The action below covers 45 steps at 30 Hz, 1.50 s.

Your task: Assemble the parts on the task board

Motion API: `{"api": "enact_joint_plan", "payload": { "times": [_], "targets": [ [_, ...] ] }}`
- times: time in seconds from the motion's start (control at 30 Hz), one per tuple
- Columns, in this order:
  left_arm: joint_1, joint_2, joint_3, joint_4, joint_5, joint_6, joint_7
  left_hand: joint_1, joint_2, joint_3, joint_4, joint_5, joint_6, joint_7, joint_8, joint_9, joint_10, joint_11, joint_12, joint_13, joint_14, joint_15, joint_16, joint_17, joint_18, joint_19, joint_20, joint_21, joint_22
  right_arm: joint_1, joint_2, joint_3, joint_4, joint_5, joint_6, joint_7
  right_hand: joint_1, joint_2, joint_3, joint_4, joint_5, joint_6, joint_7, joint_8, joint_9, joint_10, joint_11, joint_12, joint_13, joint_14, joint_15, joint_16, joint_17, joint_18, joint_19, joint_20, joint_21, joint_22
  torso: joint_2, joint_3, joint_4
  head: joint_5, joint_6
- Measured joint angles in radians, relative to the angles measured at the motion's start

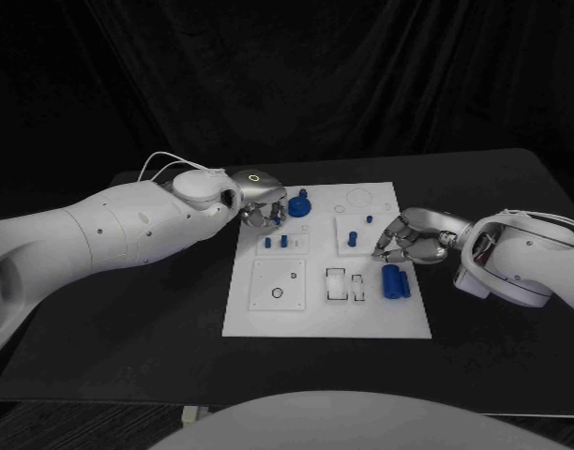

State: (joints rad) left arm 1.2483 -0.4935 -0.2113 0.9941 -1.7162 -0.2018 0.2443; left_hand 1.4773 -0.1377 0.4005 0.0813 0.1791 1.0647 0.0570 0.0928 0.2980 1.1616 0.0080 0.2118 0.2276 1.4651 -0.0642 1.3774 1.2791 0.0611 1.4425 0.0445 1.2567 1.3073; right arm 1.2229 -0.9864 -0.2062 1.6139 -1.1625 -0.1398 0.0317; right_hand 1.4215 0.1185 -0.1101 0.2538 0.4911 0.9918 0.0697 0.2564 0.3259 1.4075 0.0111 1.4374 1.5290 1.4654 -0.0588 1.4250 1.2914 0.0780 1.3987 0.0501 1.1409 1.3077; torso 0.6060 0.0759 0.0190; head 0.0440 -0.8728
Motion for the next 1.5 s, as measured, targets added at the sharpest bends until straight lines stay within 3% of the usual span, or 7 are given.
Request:
{"api": "enact_joint_plan", "payload": {
  "times": [1.3,1.5],
  "targets": [
    [-0.009,0.017,0.000,-0.014,0.000,0.013,0.004,0.000,0.000,0.003,-0.003,-0.004,0.000,0.000,-0.004,-0.003,0.005,-0.002,0.000,-0.002,0.000,0.000,-0.014,-0.018,0.000,-0.007,0.000,-0.014,0.000,0.000,0.002,0.000,0.000,0.000,0.001,-0.003,0.005,-0.002,0.000,0.000,0.000,0.000,0.000,0.000,0.000,0.000,0.000,0.004,0.005,0.001,0.002,0.000,0.000,0.000,0.000,0.000,-0.005,0.000,0.000,0.0000,0.0002,-0.001,0.000],
    [-0.009,0.019,0.000,-0.016,0.000,0.016,0.002,0.000,0.000,0.003,-0.003,-0.004,-0.002,-0.002,-0.008,-0.004,0.005,-0.002,-0.005,-0.002,0.000,0.000,-0.042,-0.053,0.000,-0.020,0.002,-0.039,0.000,0.000,0.002,0.000,-0.001,0.000,0.002,-0.003,0.005,-0.002,0.003,-0.003,0.000,0.000,0.000,0.000,0.000,0.000,0.000,0.004,0.005,0.001,0.002,0.000,-0.001,0.000,0.000,0.000,-0.005,0.000,0.000,0.0000,0.0002,0.000,0.000]
  ]
}}
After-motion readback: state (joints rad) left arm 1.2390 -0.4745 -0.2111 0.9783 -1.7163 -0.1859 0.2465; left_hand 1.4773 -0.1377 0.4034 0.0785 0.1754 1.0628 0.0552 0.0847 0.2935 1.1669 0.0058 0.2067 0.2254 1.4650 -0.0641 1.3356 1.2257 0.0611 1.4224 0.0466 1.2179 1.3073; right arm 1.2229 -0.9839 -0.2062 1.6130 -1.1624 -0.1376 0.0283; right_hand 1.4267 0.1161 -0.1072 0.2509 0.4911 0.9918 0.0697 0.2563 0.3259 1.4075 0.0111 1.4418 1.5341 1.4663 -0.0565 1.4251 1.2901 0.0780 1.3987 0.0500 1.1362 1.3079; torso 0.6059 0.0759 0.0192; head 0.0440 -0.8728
